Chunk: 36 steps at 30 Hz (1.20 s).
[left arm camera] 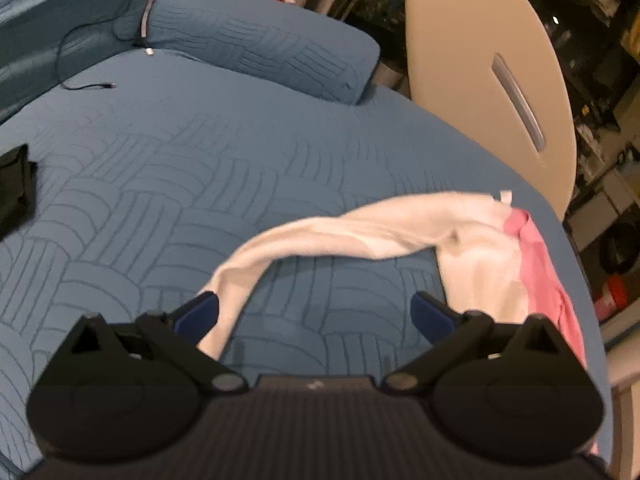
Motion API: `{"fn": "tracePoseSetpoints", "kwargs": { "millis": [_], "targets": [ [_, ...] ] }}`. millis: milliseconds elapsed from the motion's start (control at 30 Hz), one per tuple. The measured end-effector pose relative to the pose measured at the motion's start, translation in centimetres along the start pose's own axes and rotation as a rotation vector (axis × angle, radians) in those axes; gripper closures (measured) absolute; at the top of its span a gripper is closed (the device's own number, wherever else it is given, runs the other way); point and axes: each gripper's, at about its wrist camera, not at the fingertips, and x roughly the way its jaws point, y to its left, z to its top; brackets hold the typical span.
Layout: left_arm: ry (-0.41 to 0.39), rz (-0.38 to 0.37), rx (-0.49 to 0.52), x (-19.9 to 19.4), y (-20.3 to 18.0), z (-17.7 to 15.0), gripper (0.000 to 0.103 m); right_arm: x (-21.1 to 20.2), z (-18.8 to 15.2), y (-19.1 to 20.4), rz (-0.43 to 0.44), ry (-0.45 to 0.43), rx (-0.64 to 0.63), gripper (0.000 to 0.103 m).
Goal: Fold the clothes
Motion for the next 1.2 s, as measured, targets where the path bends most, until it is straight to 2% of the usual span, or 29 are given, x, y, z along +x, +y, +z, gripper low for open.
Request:
{"fn": "tracePoseSetpoints", "kwargs": {
  "millis": [100,167,233,267,300,333,367,467,567,633,667,700,733,767,900,1000,1067,1200],
  "targets": [
    [0.072,0.027,0.077,2.1,-1.8,0.3,0.0,-1.5,-1.0,0.2,0.076,0.031,0.015,0.09],
    [0.095,0.059,0.145,2.4,-3.3,0.1,0.0,-2.5,-1.7,-1.5,0.065,0.063,0.066,0.063],
    [0.085,0.006,0.185,2.0,-5.3,-0.8,0.0,-4.8,-2.4,-3.6,-0.041,0.061,0.041,0.049],
    [0.094,-0.019,0.194,2.0,-6.1,-1.5,0.0,-5.5,-3.0,-4.1,-0.121,0.069,-0.025,0.042],
    [0.115,-0.037,0.199,2.2,-6.7,-2.2,0.0,-6.2,-3.8,-4.5,-0.212,0.083,-0.111,0.04],
    [0.135,-0.055,0.203,2.3,-7.3,-2.9,0.0,-6.4,-4.8,-4.9,-0.265,0.116,-0.202,0.041],
    [0.155,-0.073,0.208,2.5,-7.8,-3.7,0.0,-6.2,-6.1,-5.4,-0.277,0.168,-0.285,0.041],
    [0.216,-0.127,0.221,3.0,-9.6,-5.8,0.0,-4.8,-9.4,-6.1,-0.2,0.339,-0.422,0.041],
    [0.181,-0.138,0.329,3.2,-11.5,-8.4,0.0,-3.1,-10.8,-6.3,-0.21,0.322,-0.415,0.042],
    [0.159,-0.142,0.404,3.4,-12.4,-9.7,0.0,-1.7,-11.2,-6.7,-0.258,0.299,-0.379,0.042],
    [0.157,-0.149,0.433,3.4,-12.8,-10.1,0.0,-0.7,-11.4,-7.0,-0.31,0.288,-0.374,0.044],
    [0.16,-0.158,0.457,3.4,-13.0,-10.4,0.0,0.0,-11.6,-7.5,-0.337,0.297,-0.362,0.05],
    [0.175,-0.169,0.481,3.5,-13.2,-10.9,0.0,0.2,-11.6,-8.1,-0.335,0.316,-0.333,0.089],
    [0.191,-0.173,0.496,3.6,-13.4,-11.3,0.0,0.4,-11.4,-9.2,-0.323,0.354,-0.261,0.092],
    [0.205,-0.163,0.543,3.6,-13.6,-12.2,0.0,-2.9,-10.3,-10.3,-0.297,0.337,-0.221,0.093],
    [0.203,-0.176,0.554,3.5,-13.8,-12.2,0.0,-8.8,-9.6,-10.0,-0.305,0.322,-0.268,0.093],
    [0.21,-0.177,0.559,3.7,-13.9,-12.3,0.0,-11.4,-9.6,-9.7,-0.285,0.359,-0.282,0.093],
    [0.223,-0.156,0.587,4.1,-14.1,-12.6,0.0,-10.7,-11.9,-8.6,-0.195,0.513,-0.342,0.09]
  ]
}}
